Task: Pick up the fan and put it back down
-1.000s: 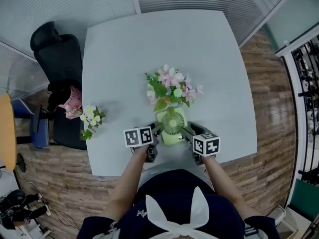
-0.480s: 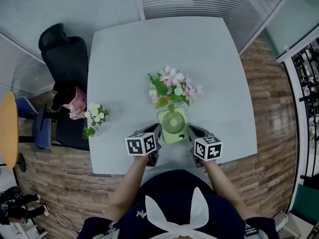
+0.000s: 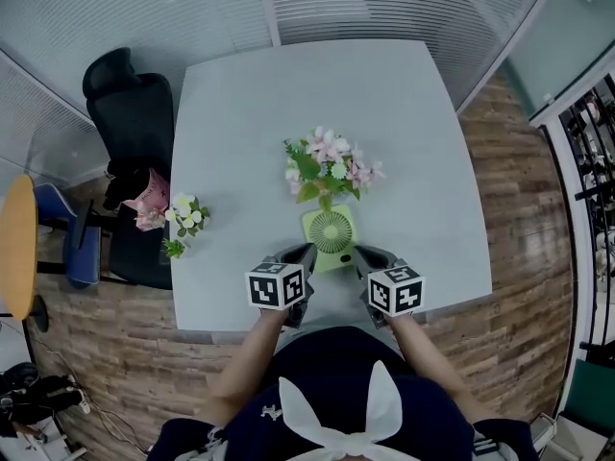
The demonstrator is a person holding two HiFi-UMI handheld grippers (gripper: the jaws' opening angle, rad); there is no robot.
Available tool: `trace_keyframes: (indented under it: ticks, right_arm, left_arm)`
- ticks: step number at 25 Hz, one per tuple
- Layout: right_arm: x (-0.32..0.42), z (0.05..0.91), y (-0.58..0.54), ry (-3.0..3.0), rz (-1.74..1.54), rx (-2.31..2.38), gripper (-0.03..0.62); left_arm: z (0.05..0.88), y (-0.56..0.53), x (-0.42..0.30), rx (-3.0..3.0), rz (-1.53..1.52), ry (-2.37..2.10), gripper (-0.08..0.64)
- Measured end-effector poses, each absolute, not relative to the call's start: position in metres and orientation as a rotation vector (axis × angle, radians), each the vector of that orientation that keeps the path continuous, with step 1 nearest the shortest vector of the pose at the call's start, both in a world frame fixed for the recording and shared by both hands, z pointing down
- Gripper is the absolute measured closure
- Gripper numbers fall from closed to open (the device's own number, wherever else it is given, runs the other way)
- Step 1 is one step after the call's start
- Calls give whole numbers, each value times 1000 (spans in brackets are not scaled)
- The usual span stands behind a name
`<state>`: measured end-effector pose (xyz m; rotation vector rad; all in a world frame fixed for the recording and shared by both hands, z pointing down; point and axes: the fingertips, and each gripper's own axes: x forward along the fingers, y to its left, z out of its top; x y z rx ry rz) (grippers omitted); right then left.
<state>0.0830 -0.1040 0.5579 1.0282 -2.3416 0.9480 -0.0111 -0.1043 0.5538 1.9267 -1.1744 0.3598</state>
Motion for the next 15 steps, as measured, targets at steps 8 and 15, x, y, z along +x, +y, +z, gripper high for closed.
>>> trace_keyframes:
  ticks: [8, 15]
  right_arm:
    - [79, 535, -97, -2401, 898, 1021, 589]
    - [82, 527, -85, -2411, 892, 1032, 589]
  left_arm:
    - [534, -92, 0, 1988, 371, -1203, 538]
    - [519, -80, 3, 1991, 334, -1218, 538]
